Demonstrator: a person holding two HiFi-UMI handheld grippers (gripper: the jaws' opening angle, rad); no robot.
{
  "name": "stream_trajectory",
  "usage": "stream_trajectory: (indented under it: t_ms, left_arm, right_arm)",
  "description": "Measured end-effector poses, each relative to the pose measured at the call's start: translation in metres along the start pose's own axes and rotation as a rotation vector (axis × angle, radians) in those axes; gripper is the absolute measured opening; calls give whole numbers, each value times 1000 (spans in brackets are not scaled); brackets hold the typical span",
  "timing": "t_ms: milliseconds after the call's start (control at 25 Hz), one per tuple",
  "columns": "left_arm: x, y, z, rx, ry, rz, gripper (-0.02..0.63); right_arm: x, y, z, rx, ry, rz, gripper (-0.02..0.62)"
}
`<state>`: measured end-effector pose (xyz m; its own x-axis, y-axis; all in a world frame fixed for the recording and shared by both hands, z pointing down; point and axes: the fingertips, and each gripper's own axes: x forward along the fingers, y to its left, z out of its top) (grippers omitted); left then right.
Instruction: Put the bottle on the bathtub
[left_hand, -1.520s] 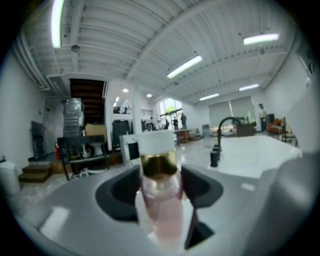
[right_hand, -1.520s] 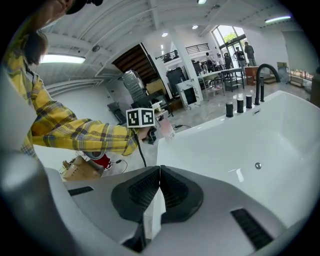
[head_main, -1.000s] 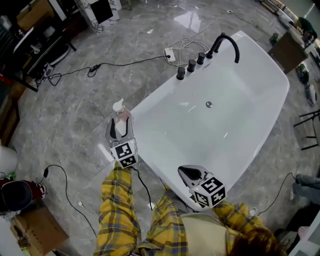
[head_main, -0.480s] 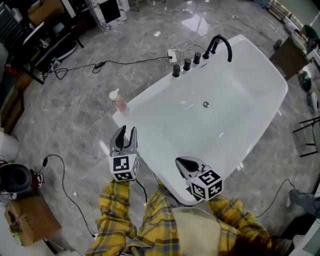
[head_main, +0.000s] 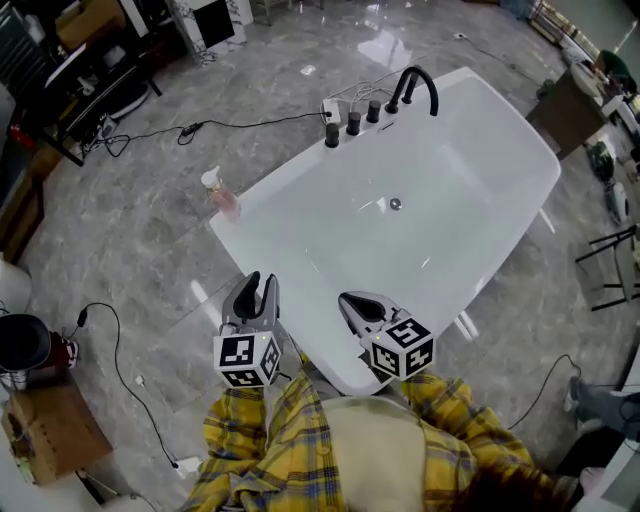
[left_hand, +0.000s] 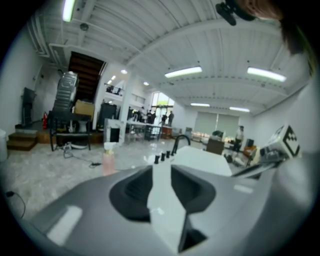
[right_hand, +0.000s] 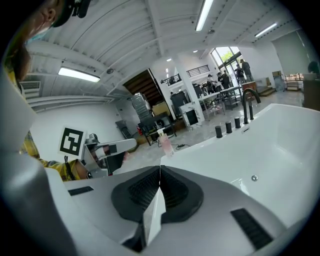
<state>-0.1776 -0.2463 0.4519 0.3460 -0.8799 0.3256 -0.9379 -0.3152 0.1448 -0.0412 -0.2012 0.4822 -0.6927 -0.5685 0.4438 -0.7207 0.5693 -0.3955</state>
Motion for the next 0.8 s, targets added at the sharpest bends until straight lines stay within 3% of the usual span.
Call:
stream_trajectory:
  t_ms: [240,400,640,800]
  left_arm:
    - [-21,-30,6,12,-16,-40,91]
    - [-34,-41,0,-88,-11,-65,77]
    - [-46,-61,-30,-191,80,-78,18]
    - [-52,-69,-42,-246,111,-101,17]
  right_arm:
    - [-14,-1,1,-13,-13,14,14]
    - [-22,1,1,-23,-17,18,14]
    - [-30,1,-2,-46,-6,15,14]
    - [-28,4,-3,-51,-5,22,14]
